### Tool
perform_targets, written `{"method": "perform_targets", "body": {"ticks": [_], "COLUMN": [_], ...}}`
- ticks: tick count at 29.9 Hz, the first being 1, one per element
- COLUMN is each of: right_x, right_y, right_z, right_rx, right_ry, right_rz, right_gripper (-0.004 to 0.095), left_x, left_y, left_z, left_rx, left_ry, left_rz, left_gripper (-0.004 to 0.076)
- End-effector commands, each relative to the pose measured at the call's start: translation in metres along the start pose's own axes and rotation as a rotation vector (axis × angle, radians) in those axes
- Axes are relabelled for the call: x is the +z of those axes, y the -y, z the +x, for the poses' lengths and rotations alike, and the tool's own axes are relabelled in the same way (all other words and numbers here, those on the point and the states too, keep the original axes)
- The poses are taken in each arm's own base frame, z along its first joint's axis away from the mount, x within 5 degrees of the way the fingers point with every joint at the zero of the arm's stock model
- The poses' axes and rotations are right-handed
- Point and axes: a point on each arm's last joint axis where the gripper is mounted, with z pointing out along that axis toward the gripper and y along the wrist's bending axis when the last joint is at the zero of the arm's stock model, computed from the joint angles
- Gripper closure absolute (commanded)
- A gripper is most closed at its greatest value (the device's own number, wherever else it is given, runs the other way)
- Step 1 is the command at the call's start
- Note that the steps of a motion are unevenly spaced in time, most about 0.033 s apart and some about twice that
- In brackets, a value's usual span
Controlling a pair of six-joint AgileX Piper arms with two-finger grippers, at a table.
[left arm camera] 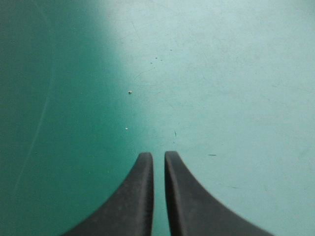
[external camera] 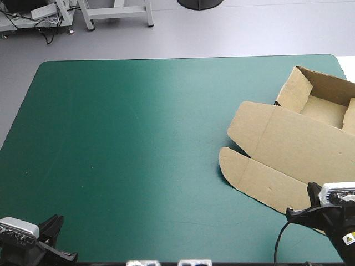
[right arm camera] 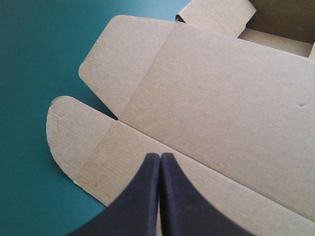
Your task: Fold the box
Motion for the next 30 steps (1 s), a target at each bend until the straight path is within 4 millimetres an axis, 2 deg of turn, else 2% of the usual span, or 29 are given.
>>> {"method": "perform_targets", "body": {"ticks": [1,13,20,30], "right_x": [0.006,0.022,0.014,0.013], "right_y": [0.002,0.005,0.002,0.002], "right_z": [-0.004,0.029,0.03,0.03], "right_rx": [0.02,-0.041,-0.061,-0.062], "right_ry": [0.07,-0.088,-0.034,-0.032], "right_rz": [0.002,-0.014,-0.005,-0.005], "right_gripper": [0.0925,0.0925,0.0925,0.0925], "left_x": [-0.006,-0.009,-0.009,-0.009], "left_y": [-0.001,-0.001,-0.001,-0.001], "left_z": [-0.01,-0.008,-0.008,-0.008], "left_rx": [0.0,0.002,0.002,0.002], "left_ry": [0.112,0.134,0.132,0.132], "left_rz": [-0.005,-0.01,-0.01,-0.01], "left_gripper": [0.067,0.0681,0.0683,0.0683]}}
